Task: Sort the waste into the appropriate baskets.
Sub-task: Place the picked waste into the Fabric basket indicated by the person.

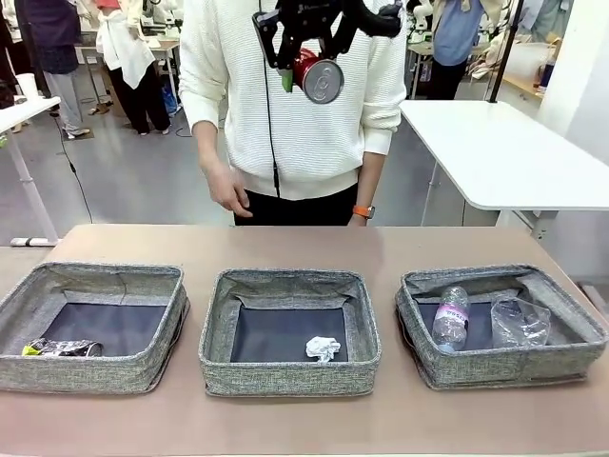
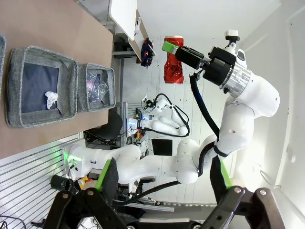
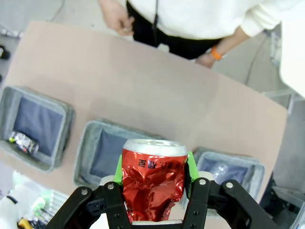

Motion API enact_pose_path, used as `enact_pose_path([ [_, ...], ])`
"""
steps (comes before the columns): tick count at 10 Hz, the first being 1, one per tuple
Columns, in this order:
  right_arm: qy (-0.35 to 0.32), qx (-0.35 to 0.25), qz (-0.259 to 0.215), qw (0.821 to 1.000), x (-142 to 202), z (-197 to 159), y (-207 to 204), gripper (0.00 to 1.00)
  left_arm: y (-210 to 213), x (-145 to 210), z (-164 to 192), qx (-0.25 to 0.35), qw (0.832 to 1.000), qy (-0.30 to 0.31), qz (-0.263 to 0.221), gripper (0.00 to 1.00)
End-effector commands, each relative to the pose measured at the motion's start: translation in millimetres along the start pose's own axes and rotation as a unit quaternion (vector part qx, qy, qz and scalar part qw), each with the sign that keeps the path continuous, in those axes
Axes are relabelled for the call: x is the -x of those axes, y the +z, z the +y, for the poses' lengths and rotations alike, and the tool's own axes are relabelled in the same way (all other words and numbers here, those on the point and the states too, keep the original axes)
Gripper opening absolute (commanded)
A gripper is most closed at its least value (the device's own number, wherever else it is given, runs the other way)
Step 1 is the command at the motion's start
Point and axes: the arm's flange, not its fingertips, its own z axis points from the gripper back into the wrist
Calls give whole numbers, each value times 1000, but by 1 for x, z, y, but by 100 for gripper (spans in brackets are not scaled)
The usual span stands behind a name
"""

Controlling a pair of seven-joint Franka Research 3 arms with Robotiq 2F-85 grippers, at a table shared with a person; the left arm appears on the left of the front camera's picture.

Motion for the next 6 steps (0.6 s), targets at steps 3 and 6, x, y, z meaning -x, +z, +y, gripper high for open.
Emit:
enact_pose_path([
  [3, 3, 8, -2, 1000, -2, 0, 4, 53, 1, 0, -4, 9, 1000, -6, 3, 100],
  [6, 3, 8, -2, 1000, -2, 0, 4, 53, 1, 0, -4, 9, 1000, -6, 3, 100],
])
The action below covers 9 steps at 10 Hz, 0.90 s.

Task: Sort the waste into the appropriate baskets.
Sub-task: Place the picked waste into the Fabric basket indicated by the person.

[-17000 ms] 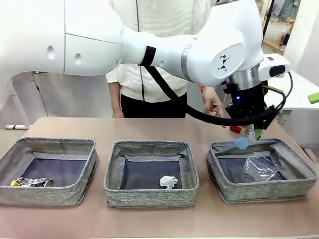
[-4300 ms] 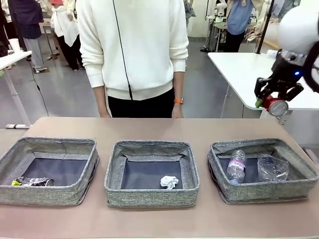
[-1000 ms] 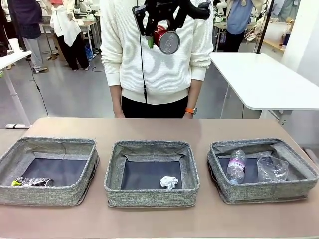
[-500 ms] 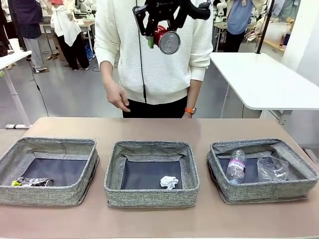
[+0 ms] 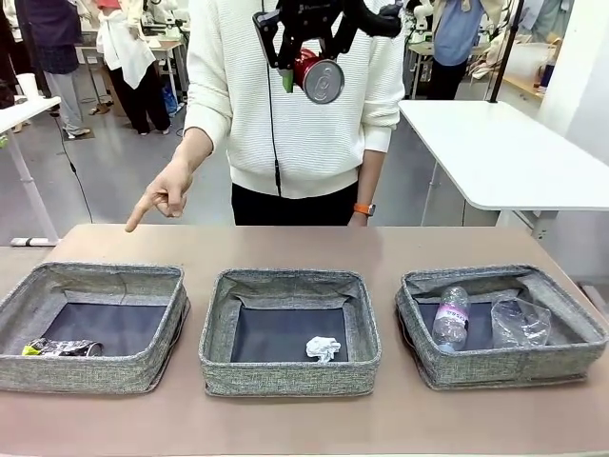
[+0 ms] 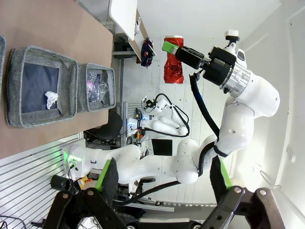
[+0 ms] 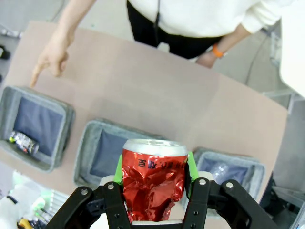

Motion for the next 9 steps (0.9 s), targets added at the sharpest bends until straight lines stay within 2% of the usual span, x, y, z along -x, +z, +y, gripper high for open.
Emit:
enact_pose_path([
  [1, 3, 8, -2, 1000, -2, 0, 4, 53, 1, 0, -4, 9, 1000, -6, 3, 100],
  [7, 0, 0, 0, 1000, 0, 0, 0, 53, 0, 0, 0, 0, 1000, 0, 0, 100],
  [8, 100, -44, -59, 992, -5, 25, -19, 53, 10, 1, 16, -77, 997, 15, -22, 100],
  [9, 191, -102, -87, 972, -8, 59, -46, 53, 47, 3, 25, -81, 994, 30, -64, 100],
])
